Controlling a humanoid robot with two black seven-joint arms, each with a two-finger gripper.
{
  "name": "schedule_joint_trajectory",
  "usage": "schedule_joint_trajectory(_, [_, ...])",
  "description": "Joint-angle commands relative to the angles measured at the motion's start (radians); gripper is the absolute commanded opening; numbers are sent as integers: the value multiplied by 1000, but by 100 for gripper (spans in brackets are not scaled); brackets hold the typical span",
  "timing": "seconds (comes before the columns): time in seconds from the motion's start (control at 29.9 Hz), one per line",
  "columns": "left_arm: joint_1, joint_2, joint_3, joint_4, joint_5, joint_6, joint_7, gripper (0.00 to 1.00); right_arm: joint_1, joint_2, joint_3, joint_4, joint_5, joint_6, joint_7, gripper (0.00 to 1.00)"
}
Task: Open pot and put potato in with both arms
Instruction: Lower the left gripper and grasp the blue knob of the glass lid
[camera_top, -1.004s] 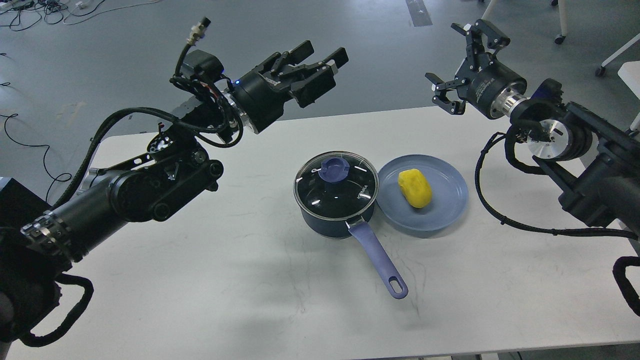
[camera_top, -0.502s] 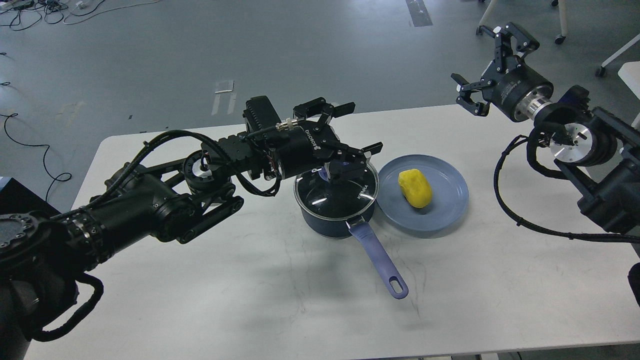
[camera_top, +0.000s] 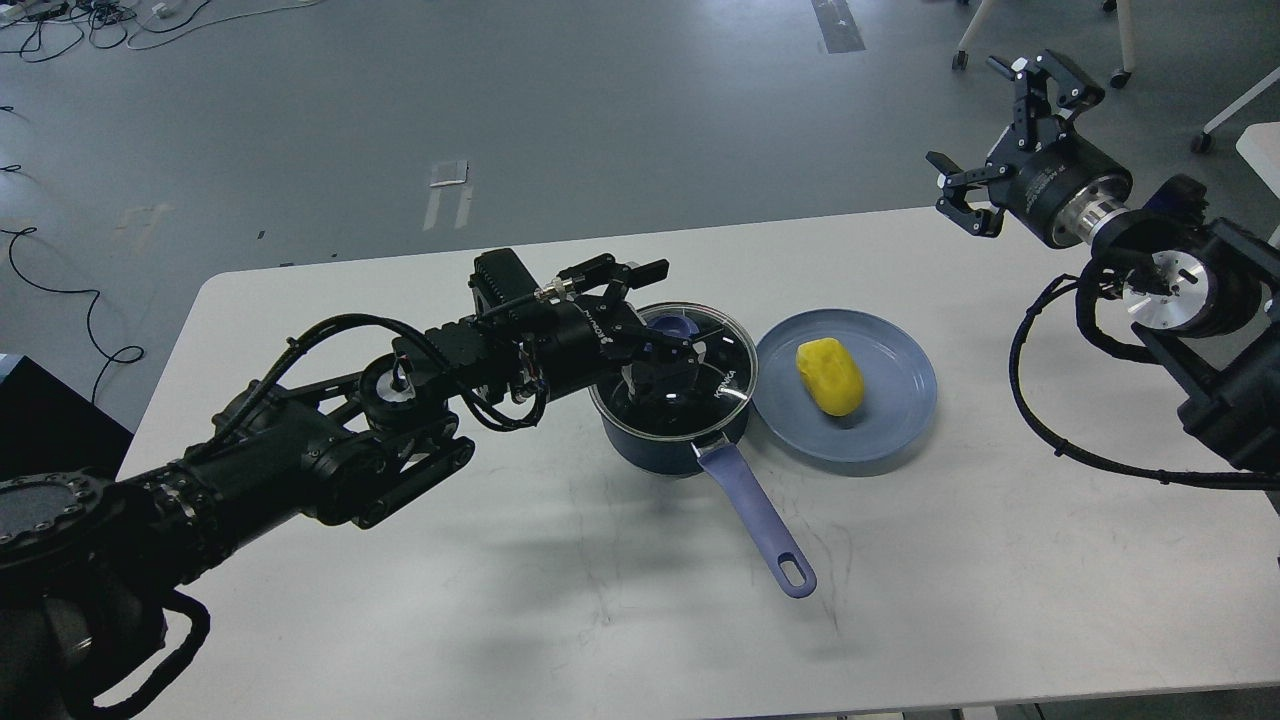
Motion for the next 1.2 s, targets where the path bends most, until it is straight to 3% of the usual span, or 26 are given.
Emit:
schedule_joint_trajectory(0.0, [16,-2,1,4,-1,0,0,98,0,0,-2,0,0,0,0,100])
schedule_joint_trajectory(0.67, [66,-12,15,68,2,3,0,96,-5,-8,-8,-2,-2,0,2,100])
schedule_joint_trajectory(0.84, [54,-12,101,68,-1,16,0,74,-12,-8,-8,-3,-2,0,2,100])
schedule_joint_trajectory(0.97, [53,-12,102,70,-1,24,0,35,-20,-8,-8,-2,-2,0,2,100])
schedule_joint_trajectory(1.17, [51,-9,99,70,-2,41,0,29,-26,-9,-8,0,-2,0,3,100])
